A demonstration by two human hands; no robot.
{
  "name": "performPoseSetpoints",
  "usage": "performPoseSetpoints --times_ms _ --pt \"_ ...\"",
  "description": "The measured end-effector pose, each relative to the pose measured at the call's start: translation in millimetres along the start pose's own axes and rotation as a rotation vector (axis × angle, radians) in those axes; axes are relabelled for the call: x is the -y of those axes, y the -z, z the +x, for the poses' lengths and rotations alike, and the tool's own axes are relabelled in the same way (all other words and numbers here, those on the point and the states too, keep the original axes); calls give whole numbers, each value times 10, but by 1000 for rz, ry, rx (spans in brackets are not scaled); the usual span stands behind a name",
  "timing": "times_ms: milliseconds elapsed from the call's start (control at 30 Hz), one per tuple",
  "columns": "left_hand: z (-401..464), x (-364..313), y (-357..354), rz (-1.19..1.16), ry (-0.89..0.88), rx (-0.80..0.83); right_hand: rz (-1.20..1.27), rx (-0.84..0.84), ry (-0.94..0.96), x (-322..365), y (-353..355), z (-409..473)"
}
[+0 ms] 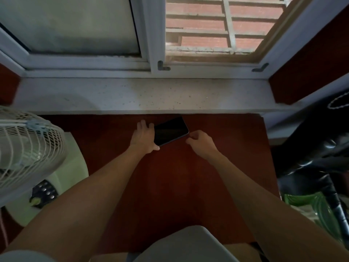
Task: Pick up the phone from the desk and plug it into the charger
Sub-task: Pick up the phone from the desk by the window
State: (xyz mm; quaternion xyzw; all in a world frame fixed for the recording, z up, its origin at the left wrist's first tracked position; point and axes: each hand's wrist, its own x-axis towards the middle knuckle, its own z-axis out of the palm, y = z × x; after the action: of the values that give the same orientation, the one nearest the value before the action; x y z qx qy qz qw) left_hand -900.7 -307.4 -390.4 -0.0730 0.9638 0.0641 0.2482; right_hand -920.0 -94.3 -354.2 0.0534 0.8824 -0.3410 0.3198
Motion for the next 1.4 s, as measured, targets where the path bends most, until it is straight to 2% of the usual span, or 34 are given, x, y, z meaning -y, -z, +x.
performPoseSetpoints --times_ms 200,367,533,633,733,833,1067,1233,1333,1400 --pt "-157 -112 -75 5 -3 8 -209 30 115 -12 18 -104" --pt "-350 -269 -178 10 55 7 -358 126 176 -81 -12 -210" --pt "-639 -539 -101 -297 218 9 -332 92 181 -224 -1 -302" --pt "-805 -723 27 -560 312 68 -108 83 85 -255 -22 -364" --pt "-930 -889 110 -804 371 110 279 108 -68 -248 -65 -449" --pt "-1051 -1008 204 -973 363 175 552 147 -97 -217 -54 -619" --pt "-1360 -1135 459 -940 177 388 902 203 -185 -294 -105 -836" --pt "-1701 -1169 370 -708 30 472 1153 179 -276 -430 -269 -1176" --pt "-1923 -1114 234 -613 -66 458 1271 129 -292 -650 -333 -1477" --pt "-2015 -1045 148 -564 -191 341 1410 100 -294 -876 -355 -1718"
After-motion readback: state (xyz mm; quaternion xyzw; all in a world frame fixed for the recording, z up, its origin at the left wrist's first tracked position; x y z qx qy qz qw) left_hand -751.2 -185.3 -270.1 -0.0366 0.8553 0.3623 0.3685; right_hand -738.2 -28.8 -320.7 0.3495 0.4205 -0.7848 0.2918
